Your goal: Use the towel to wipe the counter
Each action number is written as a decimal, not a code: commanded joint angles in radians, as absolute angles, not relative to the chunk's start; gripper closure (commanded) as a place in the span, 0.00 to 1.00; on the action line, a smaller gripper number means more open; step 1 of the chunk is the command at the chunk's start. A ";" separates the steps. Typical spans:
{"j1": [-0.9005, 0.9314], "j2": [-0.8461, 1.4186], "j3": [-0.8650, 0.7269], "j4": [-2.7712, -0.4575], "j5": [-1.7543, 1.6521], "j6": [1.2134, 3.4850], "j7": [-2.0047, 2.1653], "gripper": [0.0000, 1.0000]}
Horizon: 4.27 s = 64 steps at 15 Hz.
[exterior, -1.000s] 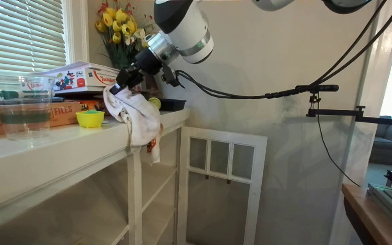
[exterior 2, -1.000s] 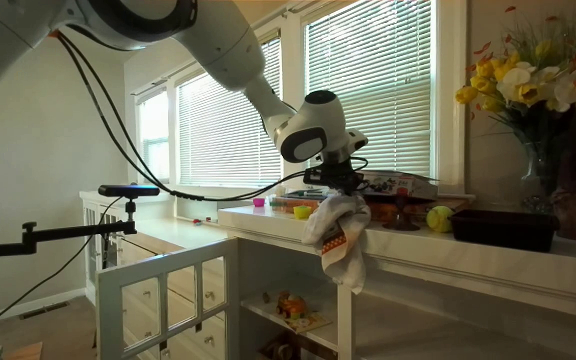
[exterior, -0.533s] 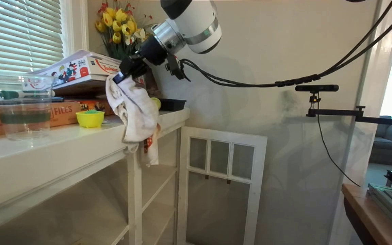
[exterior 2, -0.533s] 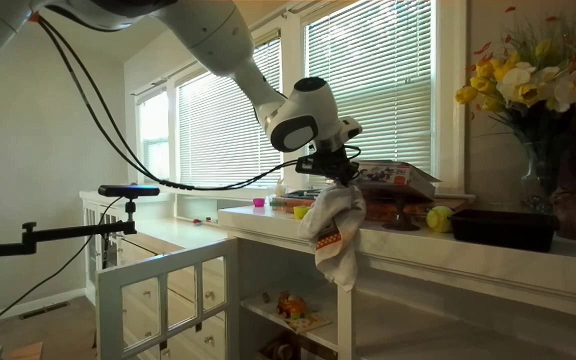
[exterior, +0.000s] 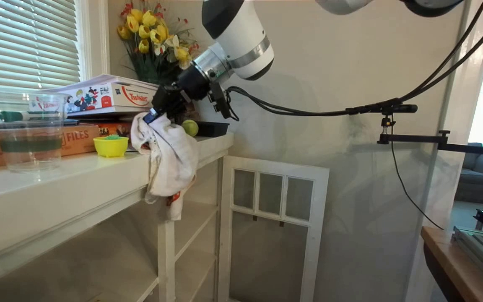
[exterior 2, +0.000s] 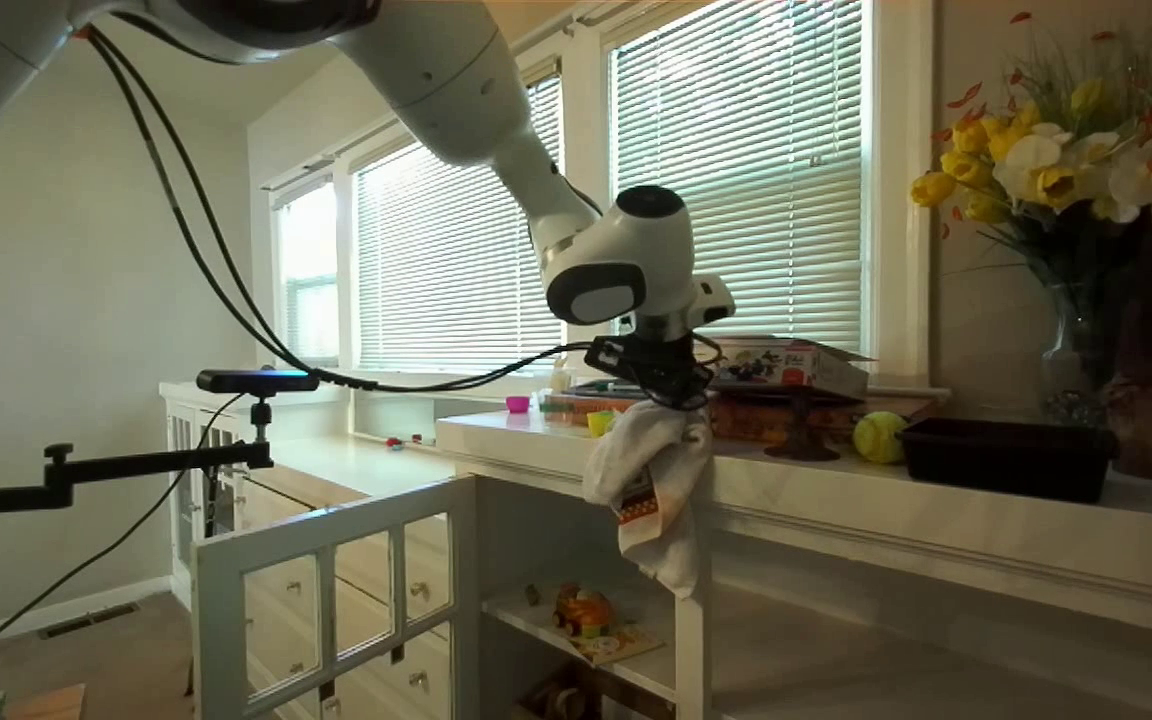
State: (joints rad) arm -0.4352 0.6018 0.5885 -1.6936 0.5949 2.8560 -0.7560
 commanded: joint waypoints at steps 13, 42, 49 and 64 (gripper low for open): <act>-0.331 0.543 0.491 -1.724 0.759 2.685 -0.756 0.96; -0.172 0.003 -0.077 -1.901 0.005 2.668 -0.172 0.96; -0.188 0.216 -0.087 -1.698 -0.133 2.949 -0.312 0.96; -0.388 0.863 0.130 -1.195 -0.097 3.202 -0.578 0.61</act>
State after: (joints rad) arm -0.3568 0.7628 0.0814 -1.3299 -0.1057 3.2195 -0.5690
